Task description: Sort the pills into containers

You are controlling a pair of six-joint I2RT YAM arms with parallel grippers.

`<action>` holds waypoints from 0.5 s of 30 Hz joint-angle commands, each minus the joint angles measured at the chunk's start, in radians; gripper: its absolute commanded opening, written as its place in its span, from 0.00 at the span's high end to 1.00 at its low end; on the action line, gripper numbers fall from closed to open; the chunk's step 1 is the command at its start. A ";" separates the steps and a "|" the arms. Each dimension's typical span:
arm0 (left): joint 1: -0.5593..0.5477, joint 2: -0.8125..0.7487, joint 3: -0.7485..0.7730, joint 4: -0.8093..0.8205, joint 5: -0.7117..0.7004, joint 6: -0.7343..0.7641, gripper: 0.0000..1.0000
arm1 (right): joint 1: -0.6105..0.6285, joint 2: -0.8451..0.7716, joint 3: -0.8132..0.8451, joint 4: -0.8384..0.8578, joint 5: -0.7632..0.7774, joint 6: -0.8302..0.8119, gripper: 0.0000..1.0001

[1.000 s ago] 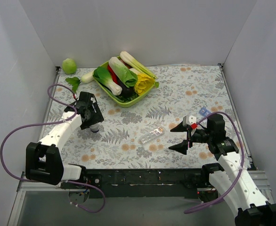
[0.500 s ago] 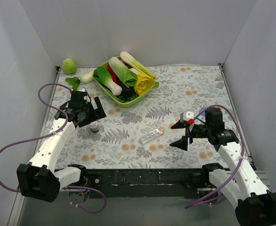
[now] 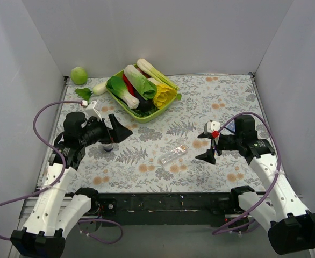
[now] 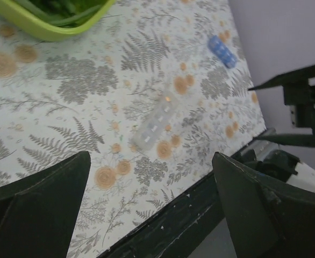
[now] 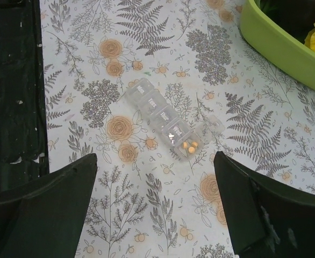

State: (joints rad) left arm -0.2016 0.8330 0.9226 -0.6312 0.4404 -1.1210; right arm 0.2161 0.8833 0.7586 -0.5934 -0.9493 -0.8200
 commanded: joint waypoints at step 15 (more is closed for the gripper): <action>-0.355 -0.080 -0.342 0.494 0.232 0.504 0.02 | -0.003 0.241 0.105 -0.061 -0.034 -0.191 0.05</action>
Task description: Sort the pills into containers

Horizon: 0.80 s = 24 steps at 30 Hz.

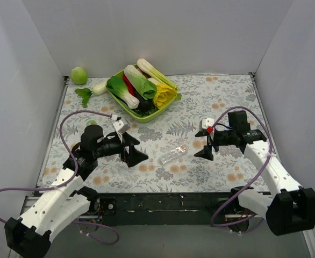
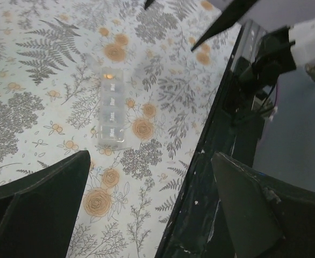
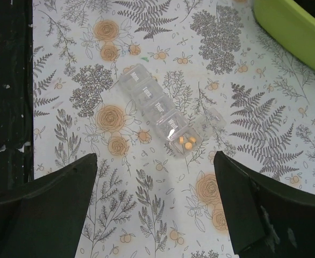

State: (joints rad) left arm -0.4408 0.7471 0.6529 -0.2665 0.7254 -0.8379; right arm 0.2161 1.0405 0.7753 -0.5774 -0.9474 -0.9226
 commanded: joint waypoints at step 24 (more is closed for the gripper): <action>-0.426 0.739 0.019 0.455 -0.366 0.617 0.09 | -0.003 0.279 0.081 -0.033 -0.042 -0.179 0.10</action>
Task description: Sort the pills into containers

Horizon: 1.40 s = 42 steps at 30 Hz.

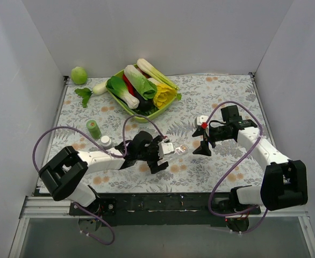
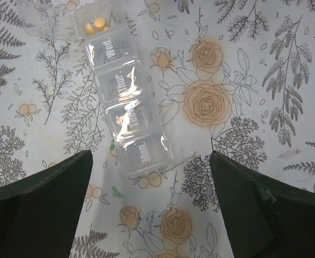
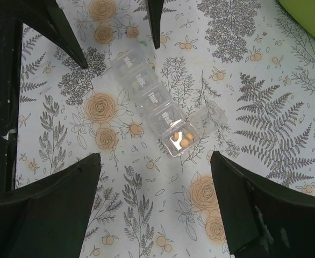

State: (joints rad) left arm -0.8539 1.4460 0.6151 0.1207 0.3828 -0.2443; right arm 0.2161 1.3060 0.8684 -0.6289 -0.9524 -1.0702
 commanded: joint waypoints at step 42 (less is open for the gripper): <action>-0.054 0.223 0.161 -0.044 -0.074 -0.023 0.82 | -0.003 0.371 0.030 0.449 -0.037 0.765 0.24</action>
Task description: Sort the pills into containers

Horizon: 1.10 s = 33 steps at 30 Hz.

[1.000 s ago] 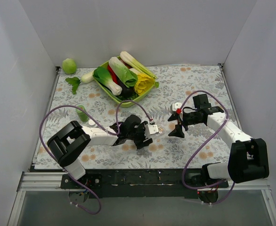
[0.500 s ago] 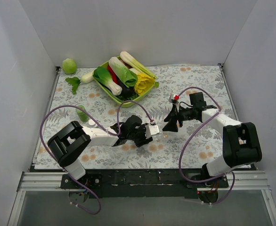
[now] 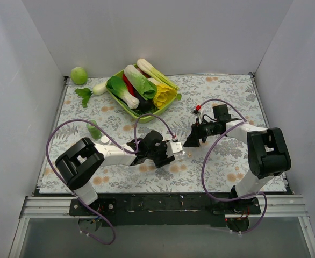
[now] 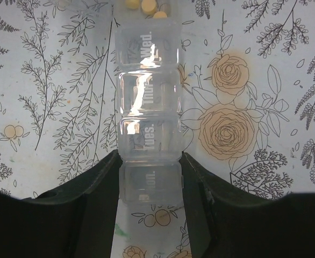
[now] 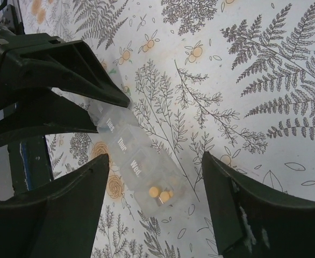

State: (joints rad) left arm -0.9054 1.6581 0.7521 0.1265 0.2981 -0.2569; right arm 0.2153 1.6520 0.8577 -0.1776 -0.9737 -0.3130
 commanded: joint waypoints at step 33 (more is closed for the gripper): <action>0.007 0.092 0.125 -0.183 -0.014 -0.131 0.89 | 0.002 0.018 -0.019 -0.194 0.213 -0.041 0.70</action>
State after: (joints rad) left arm -0.9031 1.7260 0.8696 0.0246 0.2951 -0.3706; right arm 0.2161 1.6360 0.8356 -0.3870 -0.8619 -0.3866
